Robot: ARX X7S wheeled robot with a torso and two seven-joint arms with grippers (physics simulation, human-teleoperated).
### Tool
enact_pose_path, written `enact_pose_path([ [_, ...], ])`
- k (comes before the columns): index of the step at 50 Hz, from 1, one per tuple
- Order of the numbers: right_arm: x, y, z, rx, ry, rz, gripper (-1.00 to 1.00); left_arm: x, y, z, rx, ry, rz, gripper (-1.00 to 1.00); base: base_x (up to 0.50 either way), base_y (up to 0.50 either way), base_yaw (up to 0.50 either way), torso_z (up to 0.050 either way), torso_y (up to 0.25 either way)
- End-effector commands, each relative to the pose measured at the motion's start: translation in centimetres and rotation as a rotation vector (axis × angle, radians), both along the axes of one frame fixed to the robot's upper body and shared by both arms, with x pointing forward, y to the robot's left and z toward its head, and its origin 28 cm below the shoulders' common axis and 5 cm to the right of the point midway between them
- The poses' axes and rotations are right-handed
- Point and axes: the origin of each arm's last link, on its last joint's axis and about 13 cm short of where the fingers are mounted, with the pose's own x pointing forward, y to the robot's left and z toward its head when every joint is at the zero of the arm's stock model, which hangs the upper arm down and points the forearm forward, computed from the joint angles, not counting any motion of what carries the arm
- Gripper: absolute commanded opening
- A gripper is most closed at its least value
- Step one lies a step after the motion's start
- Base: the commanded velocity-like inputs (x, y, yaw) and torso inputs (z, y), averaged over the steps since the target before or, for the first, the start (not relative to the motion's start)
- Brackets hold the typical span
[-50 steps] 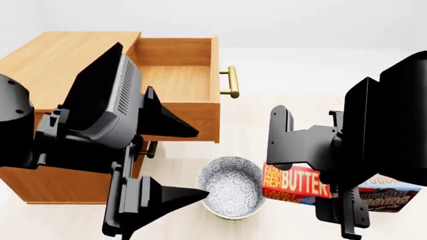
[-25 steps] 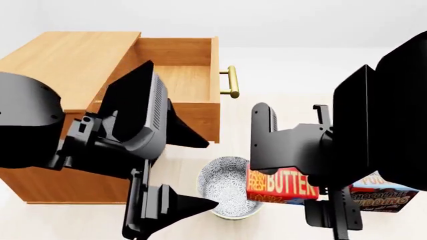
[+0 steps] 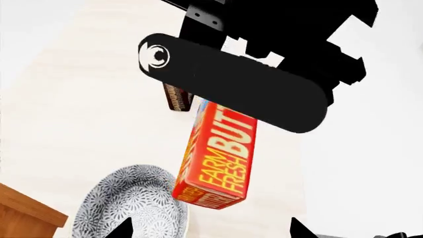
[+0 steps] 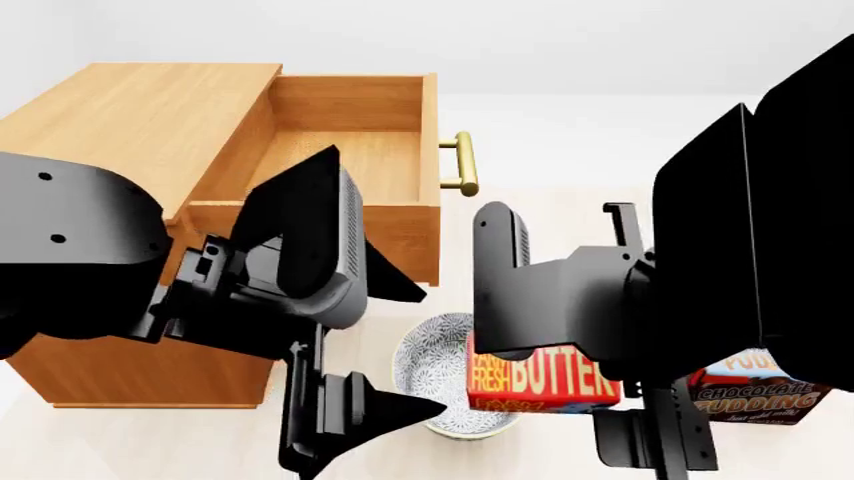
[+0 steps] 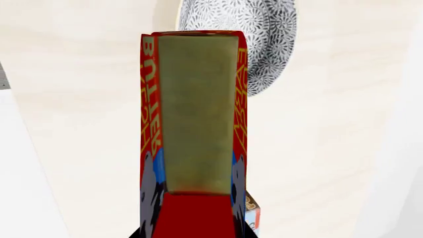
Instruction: Put the butter at the back in the top drawer of the cabinet and close it.
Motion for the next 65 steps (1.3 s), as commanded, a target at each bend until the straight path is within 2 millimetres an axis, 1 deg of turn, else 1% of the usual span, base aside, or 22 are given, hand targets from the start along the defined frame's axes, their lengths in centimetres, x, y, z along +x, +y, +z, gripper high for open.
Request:
enact_pose_path([
  [1, -0.4, 0.6, 1.0, 0.007, -0.066, 0.029, -1.0, 0.4, -0.3, -0.6, 0.008, 0.003, 0.007, 1.0, 0.0, 0.0, 0.0, 0.01, 0.0],
  [24, -0.8, 1.1, 1.3, 0.007, -0.076, 0.051, -1.0, 0.0, -0.7, -1.1, 0.027, 0.009, -0.037, 1.0, 0.0, 0.0, 0.0, 0.0, 0.0],
  [41, -1.0, 1.5, 1.4, 0.009, -0.078, 0.069, -1.0, 0.2, -1.2, -1.5, 0.023, 0.013, -0.054, 1.0, 0.0, 0.0, 0.0, 0.0, 0.001],
  [65, -1.3, 1.5, 1.6, 0.012, -0.082, 0.072, -1.0, 0.4, -1.8, -2.2, 0.03, 0.026, -0.084, 1.0, 0.0, 0.0, 0.0, 0.0, 0.001],
])
